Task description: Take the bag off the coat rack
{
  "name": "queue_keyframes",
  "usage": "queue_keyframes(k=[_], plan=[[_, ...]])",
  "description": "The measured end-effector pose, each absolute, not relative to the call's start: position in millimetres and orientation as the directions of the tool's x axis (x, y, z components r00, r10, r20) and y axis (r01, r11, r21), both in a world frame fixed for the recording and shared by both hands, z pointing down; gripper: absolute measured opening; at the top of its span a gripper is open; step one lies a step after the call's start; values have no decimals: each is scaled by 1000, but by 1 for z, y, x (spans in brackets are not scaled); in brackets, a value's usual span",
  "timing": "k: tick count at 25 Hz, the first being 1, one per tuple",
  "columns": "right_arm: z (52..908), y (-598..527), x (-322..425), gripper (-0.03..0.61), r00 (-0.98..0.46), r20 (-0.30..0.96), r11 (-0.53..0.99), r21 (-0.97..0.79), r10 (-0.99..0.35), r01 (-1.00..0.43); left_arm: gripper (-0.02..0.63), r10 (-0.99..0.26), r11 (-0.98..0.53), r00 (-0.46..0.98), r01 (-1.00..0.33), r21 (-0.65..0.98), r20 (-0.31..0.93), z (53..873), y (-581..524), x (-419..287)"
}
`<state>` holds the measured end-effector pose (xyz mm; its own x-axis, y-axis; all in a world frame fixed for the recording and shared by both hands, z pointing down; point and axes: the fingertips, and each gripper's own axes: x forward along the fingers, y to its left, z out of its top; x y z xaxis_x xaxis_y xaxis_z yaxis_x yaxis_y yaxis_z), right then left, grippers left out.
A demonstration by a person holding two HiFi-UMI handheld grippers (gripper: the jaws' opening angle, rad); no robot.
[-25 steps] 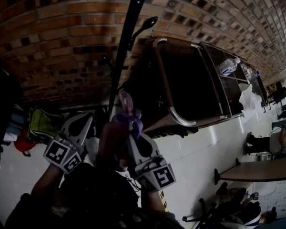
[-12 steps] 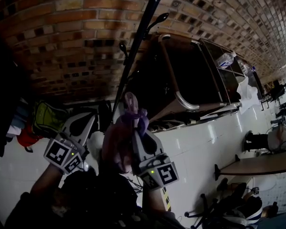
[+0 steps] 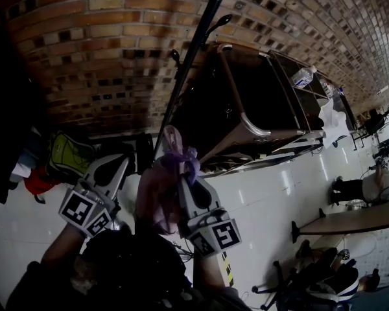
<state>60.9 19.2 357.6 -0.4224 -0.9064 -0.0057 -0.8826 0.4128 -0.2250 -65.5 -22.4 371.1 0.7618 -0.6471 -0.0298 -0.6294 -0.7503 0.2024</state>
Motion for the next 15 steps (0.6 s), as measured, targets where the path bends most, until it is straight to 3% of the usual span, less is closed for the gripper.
queue_keyframes(k=[15], plan=[[356,79,39,48,-410,-3,402,-211,-912,-891,34,-622,-775,781,-604,186,-53,362,34,-81]])
